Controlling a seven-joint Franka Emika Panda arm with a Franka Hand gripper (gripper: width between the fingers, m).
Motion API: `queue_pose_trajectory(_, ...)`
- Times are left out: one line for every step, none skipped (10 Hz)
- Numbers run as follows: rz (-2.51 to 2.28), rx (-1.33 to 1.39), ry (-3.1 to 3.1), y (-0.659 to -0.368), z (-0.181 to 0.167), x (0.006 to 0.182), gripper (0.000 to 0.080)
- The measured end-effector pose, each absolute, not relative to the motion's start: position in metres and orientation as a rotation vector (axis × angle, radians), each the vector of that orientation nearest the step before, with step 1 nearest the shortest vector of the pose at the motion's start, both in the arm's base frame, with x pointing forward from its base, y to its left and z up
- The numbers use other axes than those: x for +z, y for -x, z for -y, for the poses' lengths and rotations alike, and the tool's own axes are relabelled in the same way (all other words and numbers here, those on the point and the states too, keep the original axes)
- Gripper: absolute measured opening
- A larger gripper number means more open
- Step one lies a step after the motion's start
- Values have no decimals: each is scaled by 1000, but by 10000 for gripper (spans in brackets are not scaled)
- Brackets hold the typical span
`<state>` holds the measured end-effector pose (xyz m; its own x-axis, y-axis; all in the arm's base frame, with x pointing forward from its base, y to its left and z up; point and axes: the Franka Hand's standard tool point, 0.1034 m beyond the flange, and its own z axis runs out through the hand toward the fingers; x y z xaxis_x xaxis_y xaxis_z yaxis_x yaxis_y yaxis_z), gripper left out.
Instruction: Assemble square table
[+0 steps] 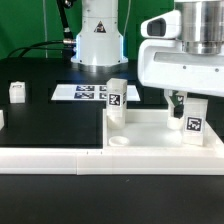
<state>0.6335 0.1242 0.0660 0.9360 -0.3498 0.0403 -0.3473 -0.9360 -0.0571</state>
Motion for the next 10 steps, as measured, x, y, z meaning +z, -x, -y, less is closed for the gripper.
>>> queue_pose_trajectory(-437, -79, 3061, -633, -126, 66, 649)
queue_pose_trajectory(-518, -76, 3048, -633, -125, 65, 503)
queue_pose_trajectory(-537, -76, 3045, -633, -125, 65, 503)
queue_pose_trajectory(-571, -76, 3042, -633, -122, 65, 366)
queue_pose_trajectory(-677, -71, 3021, -633, -120, 65, 290)
queue_pose_trajectory(-798, -68, 2990, -633, -120, 65, 290)
queue_pose_trajectory(-894, -66, 2961, -633, -119, 65, 290)
queue_pose_trajectory(-966, -64, 2937, -633, -119, 65, 290)
queue_pose_trajectory(-1063, -61, 2903, -633, -118, 64, 290)
queue_pose_trajectory(-1249, -57, 2824, -633, -118, 64, 290)
